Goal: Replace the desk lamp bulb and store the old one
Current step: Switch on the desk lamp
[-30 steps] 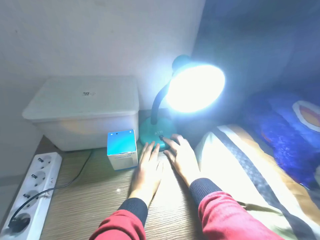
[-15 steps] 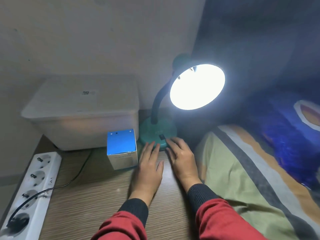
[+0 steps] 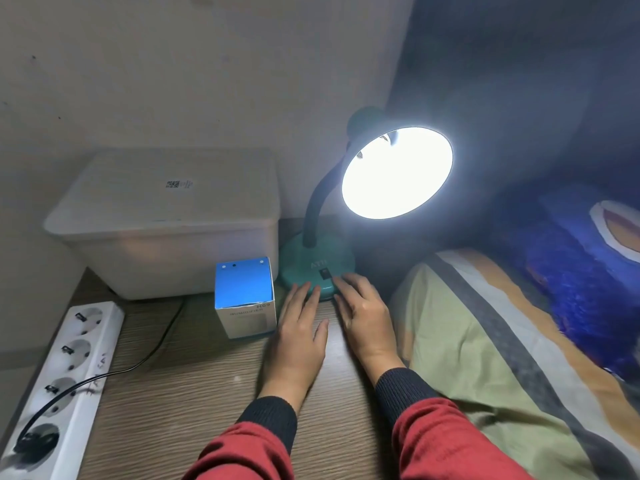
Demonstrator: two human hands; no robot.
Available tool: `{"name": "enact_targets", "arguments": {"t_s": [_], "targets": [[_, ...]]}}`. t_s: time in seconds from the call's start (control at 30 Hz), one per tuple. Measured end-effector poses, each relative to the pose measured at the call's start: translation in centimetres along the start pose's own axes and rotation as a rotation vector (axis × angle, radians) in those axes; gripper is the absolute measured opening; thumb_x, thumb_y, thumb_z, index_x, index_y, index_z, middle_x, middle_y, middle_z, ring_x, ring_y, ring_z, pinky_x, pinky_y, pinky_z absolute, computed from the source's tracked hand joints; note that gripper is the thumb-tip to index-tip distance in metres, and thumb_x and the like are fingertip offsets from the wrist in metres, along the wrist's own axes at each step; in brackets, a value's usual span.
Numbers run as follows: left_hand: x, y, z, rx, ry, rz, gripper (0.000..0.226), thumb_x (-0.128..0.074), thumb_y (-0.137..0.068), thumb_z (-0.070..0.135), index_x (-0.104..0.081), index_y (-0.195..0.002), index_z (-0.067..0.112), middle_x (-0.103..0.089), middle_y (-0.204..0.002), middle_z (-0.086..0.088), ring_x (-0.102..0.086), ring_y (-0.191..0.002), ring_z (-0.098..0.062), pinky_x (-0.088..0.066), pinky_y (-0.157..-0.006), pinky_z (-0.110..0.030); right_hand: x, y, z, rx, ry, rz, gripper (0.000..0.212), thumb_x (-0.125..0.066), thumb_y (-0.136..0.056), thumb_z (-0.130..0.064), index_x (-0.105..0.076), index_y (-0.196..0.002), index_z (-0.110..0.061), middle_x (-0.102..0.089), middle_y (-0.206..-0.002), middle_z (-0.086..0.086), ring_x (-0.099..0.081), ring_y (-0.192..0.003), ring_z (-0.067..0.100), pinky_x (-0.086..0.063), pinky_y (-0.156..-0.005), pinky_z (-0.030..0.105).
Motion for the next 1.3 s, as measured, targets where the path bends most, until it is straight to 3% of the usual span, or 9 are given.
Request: {"name": "enact_targets", "arguments": {"t_s": [0.23,0.4,0.53,0.67,0.77,0.9,1.07,1.2,1.3], "targets": [[0.1,0.0,-0.1,0.003,0.034,-0.001,0.051,-0.065,-0.079,0.013,-0.056,-0.129,0.005,-0.054,-0.137,-0.013,-0.046,-0.131,-0.030,-0.023,-0.111,-0.040,0.0,-0.2,-0.2,0.033,-0.017,0.005,0.034,-0.053,-0.087,-0.016,-0.065,-0.119,-0.016,-0.066,-0.110,0.009,-0.062,-0.090,0.028,-0.054,-0.079,0.031],[0.3,0.1,-0.1,0.013,0.037,0.008,0.052,-0.046,-0.082,0.028,-0.057,-0.128,0.006,-0.056,-0.134,-0.012,-0.049,-0.128,-0.028,-0.025,-0.113,-0.026,-0.5,-0.7,-0.1,0.063,0.024,-0.097,0.059,-0.067,-0.071,0.006,-0.060,-0.125,-0.018,-0.061,-0.112,0.016,-0.059,-0.086,0.034,-0.053,-0.078,0.035],[0.3,0.2,0.0,0.003,0.039,0.021,0.051,-0.058,-0.081,0.019,-0.054,-0.131,0.007,-0.052,-0.139,-0.010,-0.044,-0.133,-0.025,-0.028,-0.114,-0.030,-0.6,-1.4,-0.2,0.082,0.049,-0.165,0.055,-0.060,-0.073,0.001,-0.059,-0.125,-0.016,-0.056,-0.111,0.019,-0.058,-0.090,0.036,-0.054,-0.079,0.042],[0.5,0.4,0.4,-0.037,0.027,-0.016,0.056,-0.056,-0.091,0.021,-0.037,-0.143,0.015,-0.031,-0.153,-0.002,-0.014,-0.141,-0.007,-0.011,-0.115,-0.023,-0.8,-1.9,-0.3,0.079,0.092,-0.217,0.049,-0.035,-0.087,-0.014,-0.053,-0.132,-0.016,-0.050,-0.122,0.020,-0.053,-0.105,0.036,-0.049,-0.093,0.040],[0.4,0.5,0.3,-0.023,0.028,-0.031,0.055,-0.056,-0.092,0.020,-0.037,-0.143,0.013,-0.032,-0.153,-0.003,-0.018,-0.142,-0.011,-0.014,-0.115,-0.025,-0.8,-2.2,-0.1,0.061,0.034,-0.250,0.045,-0.047,-0.089,-0.003,-0.052,-0.133,-0.012,-0.049,-0.126,0.021,-0.051,-0.110,0.036,-0.048,-0.093,0.038],[0.3,0.4,0.2,-0.027,0.008,-0.026,0.054,-0.064,-0.086,0.014,-0.048,-0.137,0.007,-0.044,-0.146,-0.010,-0.036,-0.138,-0.024,-0.022,-0.114,-0.037,0.0,-0.8,0.1,0.056,0.033,-0.132,0.036,-0.059,-0.082,-0.006,-0.065,-0.117,-0.002,-0.064,-0.116,0.018,-0.067,-0.100,0.032,-0.057,-0.088,0.039],[0.6,0.4,0.5,-0.028,0.022,-0.020,0.054,-0.057,-0.091,0.020,-0.039,-0.142,0.013,-0.033,-0.152,-0.003,-0.023,-0.144,-0.016,-0.016,-0.117,-0.028,-0.2,0.4,0.4,-0.021,0.055,-0.048,0.036,-0.059,-0.080,-0.010,-0.068,-0.114,-0.003,-0.069,-0.117,0.015,-0.068,-0.106,0.028,-0.040,-0.098,0.038],[0.7,0.3,0.5,-0.023,0.019,-0.030,0.054,-0.055,-0.093,0.020,-0.037,-0.143,0.014,-0.032,-0.153,-0.003,-0.020,-0.145,-0.016,-0.010,-0.115,-0.024,-0.1,0.5,0.3,-0.037,0.058,-0.043,0.037,-0.054,-0.083,-0.013,-0.066,-0.116,-0.003,-0.067,-0.120,0.015,-0.067,-0.108,0.028,-0.038,-0.099,0.037],[0.8,0.6,0.8,-0.009,0.027,-0.056,0.054,-0.050,-0.095,0.022,-0.031,-0.146,0.016,-0.025,-0.155,-0.001,-0.013,-0.146,-0.013,-0.007,-0.115,-0.022,-0.2,0.9,0.1,-0.051,0.043,-0.105,0.044,-0.055,-0.082,-0.004,-0.059,-0.125,-0.003,-0.060,-0.130,0.016,-0.063,-0.115,0.029,-0.036,-0.100,0.032]]}}
Point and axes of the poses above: each hand's wrist, its own y-axis away from the middle knuckle, its own x-axis out of the back of the hand, z = x × y, the point moved 5 cm from there along -y, towards the middle knuckle
